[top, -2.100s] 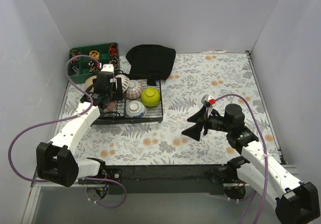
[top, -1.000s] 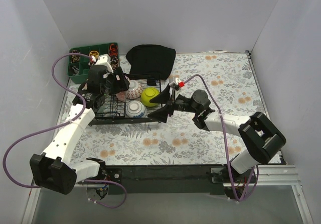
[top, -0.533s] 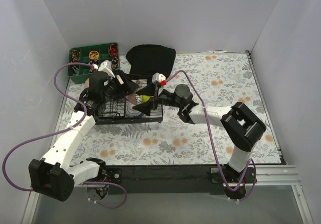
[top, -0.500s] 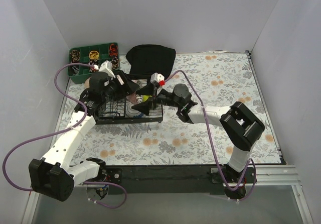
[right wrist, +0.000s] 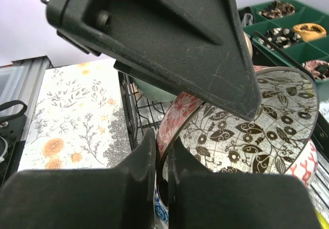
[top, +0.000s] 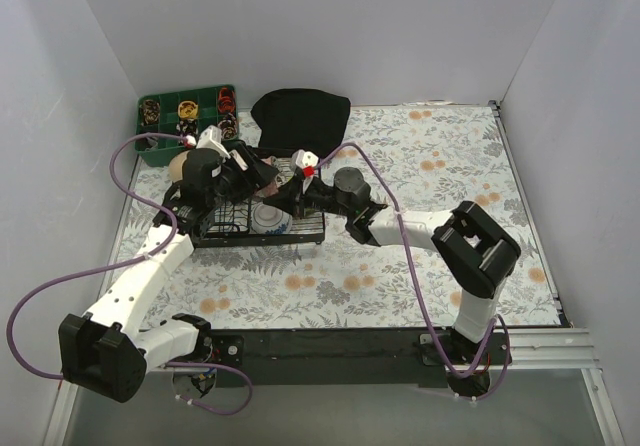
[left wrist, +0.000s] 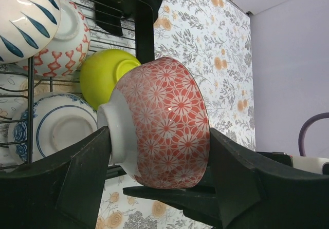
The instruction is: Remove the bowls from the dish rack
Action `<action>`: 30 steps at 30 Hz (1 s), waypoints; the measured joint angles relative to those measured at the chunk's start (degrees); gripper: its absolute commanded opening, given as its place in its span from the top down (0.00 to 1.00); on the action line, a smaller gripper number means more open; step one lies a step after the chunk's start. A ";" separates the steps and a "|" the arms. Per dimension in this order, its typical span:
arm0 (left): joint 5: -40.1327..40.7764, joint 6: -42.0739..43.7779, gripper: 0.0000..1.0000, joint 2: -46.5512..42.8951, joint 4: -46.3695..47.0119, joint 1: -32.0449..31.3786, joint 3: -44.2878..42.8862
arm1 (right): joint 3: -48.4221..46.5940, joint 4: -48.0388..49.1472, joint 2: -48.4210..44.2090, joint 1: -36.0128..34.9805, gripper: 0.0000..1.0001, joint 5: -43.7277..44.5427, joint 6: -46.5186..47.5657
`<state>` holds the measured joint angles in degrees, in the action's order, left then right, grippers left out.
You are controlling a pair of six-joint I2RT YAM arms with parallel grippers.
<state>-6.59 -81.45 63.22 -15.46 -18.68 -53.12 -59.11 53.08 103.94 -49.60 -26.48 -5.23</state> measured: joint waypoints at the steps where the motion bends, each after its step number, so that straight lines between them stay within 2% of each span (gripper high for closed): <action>1: -0.13 0.00 0.80 -0.07 0.09 -0.04 0.17 | 0.26 -0.59 -0.37 -0.04 0.99 0.52 0.24; 2: -0.35 0.07 0.71 -0.09 0.17 -0.13 0.26 | 0.74 -0.96 -0.94 -0.09 0.99 1.01 0.76; 3: -0.74 0.17 0.51 -0.09 0.35 -0.31 0.28 | 1.22 -1.75 -1.73 -0.09 0.99 1.44 1.22; 5: -1.79 0.50 0.37 -0.11 1.09 -0.70 0.28 | 2.29 -3.19 -3.61 -0.20 0.99 2.56 2.38; 6: -2.21 0.68 0.26 -0.20 1.38 -0.85 0.28 | 3.02 -4.15 -4.90 -0.31 0.99 3.30 2.99; 12: -2.36 8.28 0.03 -1.42 2.93 -1.51 -0.13 | 5.84 -15.82 -12.50 -0.15 0.99 7.13 6.45; 17: 3.28 18.86 0.02 -2.73 4.17 -1.42 -2.23 | 7.58 -30.38 -17.25 1.86 0.99 14.75 10.40; 22: 12.17 28.61 0.02 -3.87 5.07 -1.40 -0.68 | 7.45 -43.58 -18.23 7.80 0.99 23.98 14.05; 26: 18.03 33.42 0.02 -5.51 5.05 -1.33 3.54 | 4.76 -54.66 -16.76 14.69 0.99 31.19 15.65; 30: 21.92 36.35 0.02 -5.64 4.94 -1.31 5.07 | -1.25 -61.24 -11.76 19.71 0.99 36.28 16.92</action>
<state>15.33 -45.10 57.58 -10.52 -19.99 -48.05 -60.36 -8.16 92.18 -29.89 9.80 11.68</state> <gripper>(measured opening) 0.982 0.099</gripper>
